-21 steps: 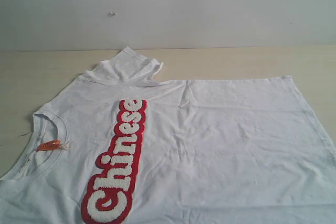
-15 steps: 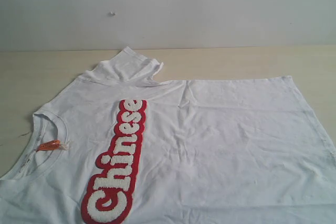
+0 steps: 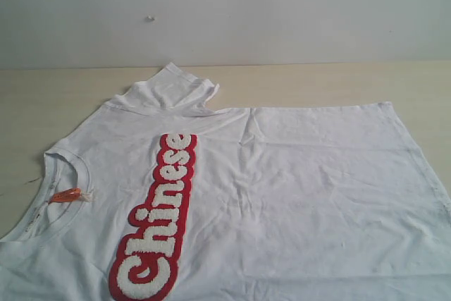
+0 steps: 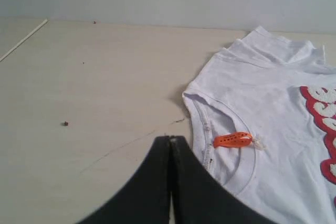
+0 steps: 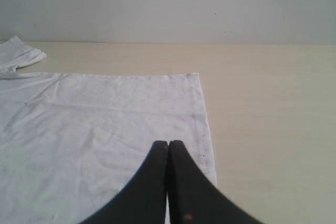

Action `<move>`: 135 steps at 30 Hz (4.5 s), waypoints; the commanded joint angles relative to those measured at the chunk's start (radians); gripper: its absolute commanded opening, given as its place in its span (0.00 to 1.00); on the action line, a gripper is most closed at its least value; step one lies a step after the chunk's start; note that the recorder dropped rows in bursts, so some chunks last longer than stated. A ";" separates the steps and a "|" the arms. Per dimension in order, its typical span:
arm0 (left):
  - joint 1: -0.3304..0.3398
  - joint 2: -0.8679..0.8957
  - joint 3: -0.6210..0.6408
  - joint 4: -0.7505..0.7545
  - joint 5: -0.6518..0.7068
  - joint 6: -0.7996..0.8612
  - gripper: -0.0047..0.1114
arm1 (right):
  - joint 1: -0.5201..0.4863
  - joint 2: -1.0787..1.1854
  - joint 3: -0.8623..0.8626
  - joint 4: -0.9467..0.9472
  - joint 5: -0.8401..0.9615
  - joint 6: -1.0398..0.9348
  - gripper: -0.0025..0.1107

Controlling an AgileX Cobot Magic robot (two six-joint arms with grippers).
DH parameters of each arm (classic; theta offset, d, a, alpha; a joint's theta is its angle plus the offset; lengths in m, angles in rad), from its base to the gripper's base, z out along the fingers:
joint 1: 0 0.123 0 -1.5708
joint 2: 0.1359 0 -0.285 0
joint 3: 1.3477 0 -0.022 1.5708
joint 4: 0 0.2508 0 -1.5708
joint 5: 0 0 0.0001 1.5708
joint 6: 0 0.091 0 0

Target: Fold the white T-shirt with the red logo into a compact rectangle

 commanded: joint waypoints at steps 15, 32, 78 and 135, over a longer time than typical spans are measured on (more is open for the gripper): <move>0.003 -0.007 0.000 -0.018 -0.396 -0.064 0.04 | -0.006 -0.005 0.003 -0.039 -0.187 0.002 0.02; 0.003 -0.007 0.000 -0.018 -0.638 -0.379 0.04 | -0.006 -0.005 0.003 -0.035 -0.478 0.318 0.02; -0.227 0.819 -0.678 0.301 -0.139 -0.286 0.04 | -0.006 0.591 -0.646 -0.070 -0.145 0.017 0.02; -0.326 1.485 -0.963 -0.169 0.576 1.181 0.39 | 0.255 1.416 -1.015 0.159 0.668 -1.256 0.22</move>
